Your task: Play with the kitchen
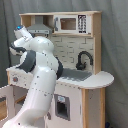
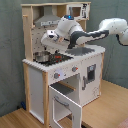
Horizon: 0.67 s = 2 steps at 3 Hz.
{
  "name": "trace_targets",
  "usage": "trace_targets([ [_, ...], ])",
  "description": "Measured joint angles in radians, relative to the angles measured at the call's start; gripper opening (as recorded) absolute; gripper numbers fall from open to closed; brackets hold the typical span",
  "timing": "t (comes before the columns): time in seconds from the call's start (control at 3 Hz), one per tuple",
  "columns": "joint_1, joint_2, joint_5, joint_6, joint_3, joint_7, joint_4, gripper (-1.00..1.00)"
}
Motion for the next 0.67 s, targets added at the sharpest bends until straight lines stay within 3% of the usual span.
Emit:
trace_targets([
  [0.67,0.002,-0.073,-0.003,-0.193,0.074,0.002,-0.006,1.00],
])
